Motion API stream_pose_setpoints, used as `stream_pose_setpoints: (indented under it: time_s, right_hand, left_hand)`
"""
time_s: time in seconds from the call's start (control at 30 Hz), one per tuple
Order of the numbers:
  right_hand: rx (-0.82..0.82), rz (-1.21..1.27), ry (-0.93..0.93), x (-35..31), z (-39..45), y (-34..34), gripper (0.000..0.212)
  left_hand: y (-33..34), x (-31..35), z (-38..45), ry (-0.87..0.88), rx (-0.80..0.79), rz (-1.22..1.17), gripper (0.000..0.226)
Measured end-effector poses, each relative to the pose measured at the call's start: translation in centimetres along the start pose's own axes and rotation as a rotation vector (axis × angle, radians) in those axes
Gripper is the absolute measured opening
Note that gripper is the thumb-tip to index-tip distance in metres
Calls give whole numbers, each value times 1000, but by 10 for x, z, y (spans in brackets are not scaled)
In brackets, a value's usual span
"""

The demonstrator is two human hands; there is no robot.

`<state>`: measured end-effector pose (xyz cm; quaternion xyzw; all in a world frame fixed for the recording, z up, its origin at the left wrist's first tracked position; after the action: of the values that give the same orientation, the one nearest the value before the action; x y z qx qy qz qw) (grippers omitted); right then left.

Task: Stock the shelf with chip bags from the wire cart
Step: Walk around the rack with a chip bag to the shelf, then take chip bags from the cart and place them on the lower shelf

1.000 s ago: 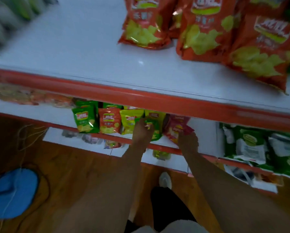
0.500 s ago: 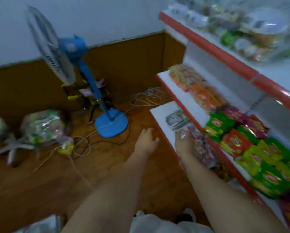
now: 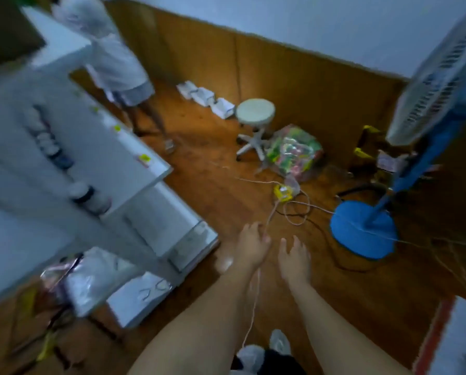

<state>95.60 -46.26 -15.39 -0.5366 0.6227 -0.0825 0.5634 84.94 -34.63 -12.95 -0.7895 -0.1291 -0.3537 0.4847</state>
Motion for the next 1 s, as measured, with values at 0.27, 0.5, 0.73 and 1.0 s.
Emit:
stream_pose_setpoints:
  time_s: [0.27, 0.5, 0.73, 1.0]
  right_hand:
    - [-391, -85, -451, -142, -84, 165, 57]
    - [-682, -143, -752, -221, -245, 279, 44]
    - [-772, -246, -884, -288, -370, 390, 58]
    - [-826, -339, -999, -328, -498, 483, 53]
  left_hand:
    - [-162, -174, -70, -432, 425, -121, 39]
    - [-269, -305, -171, -631, 675, -220, 44]
    - [-374, -421, -242, -660, 850, -264, 41]
    - [-433, -560, -330, -871, 875, -282, 40]
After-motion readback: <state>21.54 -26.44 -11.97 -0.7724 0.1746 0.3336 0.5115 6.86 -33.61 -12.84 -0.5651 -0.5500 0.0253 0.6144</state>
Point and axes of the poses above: each hand's wrist, its own z-axis towards the middle knuckle, its own y-axis out of the palm, x = y × z, the point moved 10 cm from there along z, towards the middle knuckle, and after that the axes turned 4 degrees about x, right-handed, at the moved point
